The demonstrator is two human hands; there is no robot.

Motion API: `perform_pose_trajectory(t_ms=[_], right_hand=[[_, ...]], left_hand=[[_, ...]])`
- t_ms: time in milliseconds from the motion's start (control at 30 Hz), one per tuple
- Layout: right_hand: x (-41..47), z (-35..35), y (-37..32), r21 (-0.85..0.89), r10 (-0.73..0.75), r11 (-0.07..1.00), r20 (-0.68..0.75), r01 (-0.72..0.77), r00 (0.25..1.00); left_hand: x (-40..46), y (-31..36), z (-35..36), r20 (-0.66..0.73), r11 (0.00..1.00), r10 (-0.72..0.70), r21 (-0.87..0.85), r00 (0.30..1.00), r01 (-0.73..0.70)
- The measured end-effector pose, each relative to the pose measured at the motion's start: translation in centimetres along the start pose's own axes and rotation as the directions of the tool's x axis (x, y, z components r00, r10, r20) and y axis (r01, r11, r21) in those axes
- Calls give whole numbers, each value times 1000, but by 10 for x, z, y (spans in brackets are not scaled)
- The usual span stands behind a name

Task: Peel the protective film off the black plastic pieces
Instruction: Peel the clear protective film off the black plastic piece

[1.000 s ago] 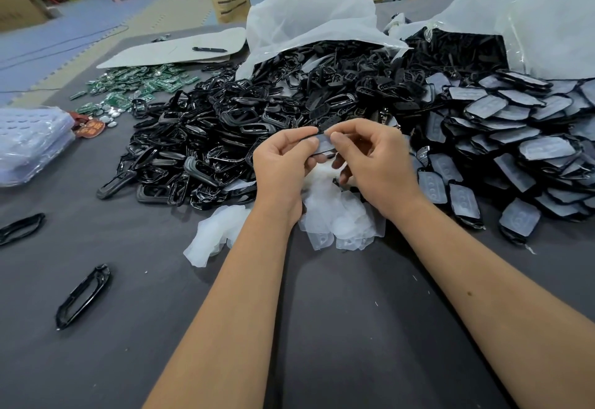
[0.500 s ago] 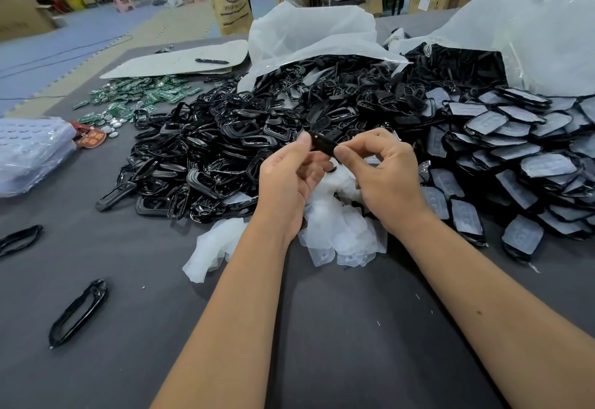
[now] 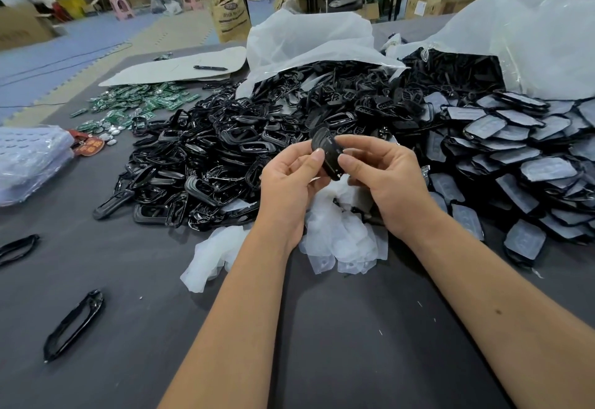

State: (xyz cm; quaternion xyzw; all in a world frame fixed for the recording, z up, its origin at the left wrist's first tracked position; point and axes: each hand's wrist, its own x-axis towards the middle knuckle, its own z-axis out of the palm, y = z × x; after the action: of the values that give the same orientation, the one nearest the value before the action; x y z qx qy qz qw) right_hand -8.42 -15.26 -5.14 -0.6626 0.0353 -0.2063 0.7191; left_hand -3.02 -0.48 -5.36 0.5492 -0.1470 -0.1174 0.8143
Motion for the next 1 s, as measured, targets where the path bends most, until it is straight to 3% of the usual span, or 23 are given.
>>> perform_pose_trajectory(t_ms=[400,1000], right_hand=[[3,-7,-1,222,77,970,96,-97,992],[3,-6,-4,361,120,918,139,-163,983]], left_hand=[[0,-3,1,4,1000,-13,18,1000,13],[-2,3,2,37,993,11,116,999,-16]])
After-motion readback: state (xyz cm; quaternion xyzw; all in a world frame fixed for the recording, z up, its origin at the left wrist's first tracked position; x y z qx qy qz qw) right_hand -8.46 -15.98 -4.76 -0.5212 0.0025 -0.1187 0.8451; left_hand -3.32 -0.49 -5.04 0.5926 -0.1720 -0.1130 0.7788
